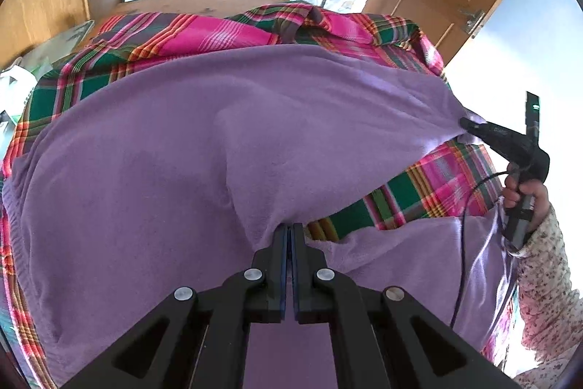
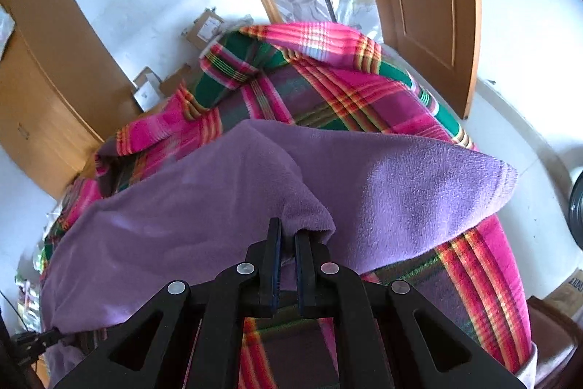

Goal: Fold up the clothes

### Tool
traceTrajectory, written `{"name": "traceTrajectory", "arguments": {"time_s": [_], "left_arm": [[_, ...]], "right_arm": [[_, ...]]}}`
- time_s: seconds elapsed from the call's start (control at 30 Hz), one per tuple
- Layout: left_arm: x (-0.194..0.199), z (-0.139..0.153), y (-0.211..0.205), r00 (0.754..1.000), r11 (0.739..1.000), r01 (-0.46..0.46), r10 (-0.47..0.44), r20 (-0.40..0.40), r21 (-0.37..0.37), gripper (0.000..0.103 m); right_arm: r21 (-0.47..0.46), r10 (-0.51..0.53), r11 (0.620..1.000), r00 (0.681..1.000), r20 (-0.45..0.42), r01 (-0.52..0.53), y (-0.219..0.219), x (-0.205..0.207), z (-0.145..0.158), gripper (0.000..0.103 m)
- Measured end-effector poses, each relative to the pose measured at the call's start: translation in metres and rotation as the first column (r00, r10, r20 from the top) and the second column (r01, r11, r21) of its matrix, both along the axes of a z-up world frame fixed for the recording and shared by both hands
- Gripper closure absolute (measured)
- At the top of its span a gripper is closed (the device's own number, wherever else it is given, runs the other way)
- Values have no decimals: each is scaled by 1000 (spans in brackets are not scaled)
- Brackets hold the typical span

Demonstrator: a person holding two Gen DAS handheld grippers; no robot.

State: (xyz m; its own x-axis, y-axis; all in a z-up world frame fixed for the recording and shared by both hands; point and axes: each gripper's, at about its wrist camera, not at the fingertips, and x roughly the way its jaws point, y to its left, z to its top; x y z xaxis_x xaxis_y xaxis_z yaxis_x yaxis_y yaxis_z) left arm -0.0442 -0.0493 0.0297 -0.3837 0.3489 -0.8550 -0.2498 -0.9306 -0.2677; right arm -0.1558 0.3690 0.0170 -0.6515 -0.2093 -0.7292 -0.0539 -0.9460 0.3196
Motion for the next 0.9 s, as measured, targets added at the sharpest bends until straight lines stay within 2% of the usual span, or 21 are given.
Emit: {"name": "traceTrajectory", "arguments": {"time_s": [0.17, 0.3, 0.43, 0.6, 0.67, 0.73, 0.9], "left_arm": [[-1, -7, -2, 999, 1000, -23, 23, 28, -3, 101], [0, -6, 1, 999, 1000, -20, 21, 37, -24, 100], [-1, -5, 3, 999, 999, -27, 28, 43, -45, 100], [3, 7, 4, 998, 997, -61, 62, 20, -40, 100], [5, 15, 7, 998, 997, -61, 61, -10, -50, 99], [6, 23, 13, 998, 996, -55, 52, -44, -65, 97], [6, 36, 23, 996, 997, -35, 30, -84, -66, 96]], "right_arm": [[-55, 17, 998, 999, 30, -15, 8, 5, -5, 96], [-63, 36, 997, 999, 40, -34, 14, 13, -4, 86], [-81, 40, 996, 999, 25, -38, 24, 29, 2, 86], [-56, -23, 998, 1000, -13, 22, 46, 43, 12, 86], [-24, -59, 998, 998, 1, 59, 54, 41, 12, 82], [-7, -93, 996, 996, 13, 93, 61, 38, 9, 75], [5, -216, 976, 976, 4, 216, 82, 34, 4, 72]]}}
